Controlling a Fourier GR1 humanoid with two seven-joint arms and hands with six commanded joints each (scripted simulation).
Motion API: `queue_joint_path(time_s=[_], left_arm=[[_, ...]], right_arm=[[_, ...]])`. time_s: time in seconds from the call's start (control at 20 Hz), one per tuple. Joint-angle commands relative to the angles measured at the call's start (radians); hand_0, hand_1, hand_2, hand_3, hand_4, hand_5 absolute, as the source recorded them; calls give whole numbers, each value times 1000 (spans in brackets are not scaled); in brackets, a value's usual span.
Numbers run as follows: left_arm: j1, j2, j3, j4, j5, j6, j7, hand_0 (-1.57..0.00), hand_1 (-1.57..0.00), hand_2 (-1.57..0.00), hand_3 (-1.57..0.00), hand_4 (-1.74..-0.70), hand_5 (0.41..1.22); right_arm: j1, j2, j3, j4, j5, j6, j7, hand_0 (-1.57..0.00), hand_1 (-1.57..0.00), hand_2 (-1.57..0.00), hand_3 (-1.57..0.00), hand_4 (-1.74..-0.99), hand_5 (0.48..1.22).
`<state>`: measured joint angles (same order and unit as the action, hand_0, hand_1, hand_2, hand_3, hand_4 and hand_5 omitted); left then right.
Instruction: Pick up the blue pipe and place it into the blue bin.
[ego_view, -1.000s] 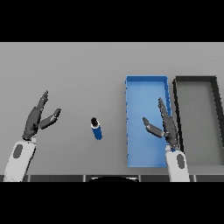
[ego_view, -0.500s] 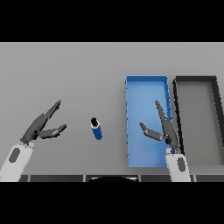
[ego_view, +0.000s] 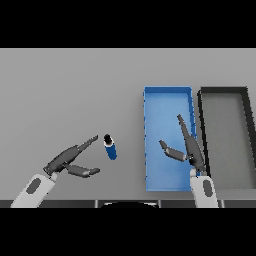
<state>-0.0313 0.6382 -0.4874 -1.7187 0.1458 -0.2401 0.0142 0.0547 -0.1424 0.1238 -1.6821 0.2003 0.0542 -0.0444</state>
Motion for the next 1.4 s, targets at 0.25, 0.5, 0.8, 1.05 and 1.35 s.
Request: queue_joint_path(time_s=[0.25,0.5,0.8,1.05,1.35], left_arm=[[-71,-146,-59,90,-65,35,-29,1,1,1,1,-1145,486],[-107,-236,-57,207,-70,53,-57,1,1,1,1,-1130,493],[-158,-327,-66,331,-120,94,-112,1,1,-23,0,-1098,517],[-158,-407,-52,361,-28,52,-127,-39,-248,-417,-345,-1268,675],[-147,-439,-63,338,-19,65,-141,-1099,-1190,-1246,-1196,-1588,1078]], right_arm=[[-11,6,-6,4,-14,5,17,1,1,1,1,-1209,556],[11,4,-7,-11,-19,6,-1,1,1,1,1,-1203,551],[15,2,-14,1,-19,4,-12,1,1,1,1,-1195,548],[6,-3,-16,14,-21,10,-16,1,1,1,1,-1196,560],[15,-5,-14,-20,-17,4,-3,1,1,1,1,-1179,561]])
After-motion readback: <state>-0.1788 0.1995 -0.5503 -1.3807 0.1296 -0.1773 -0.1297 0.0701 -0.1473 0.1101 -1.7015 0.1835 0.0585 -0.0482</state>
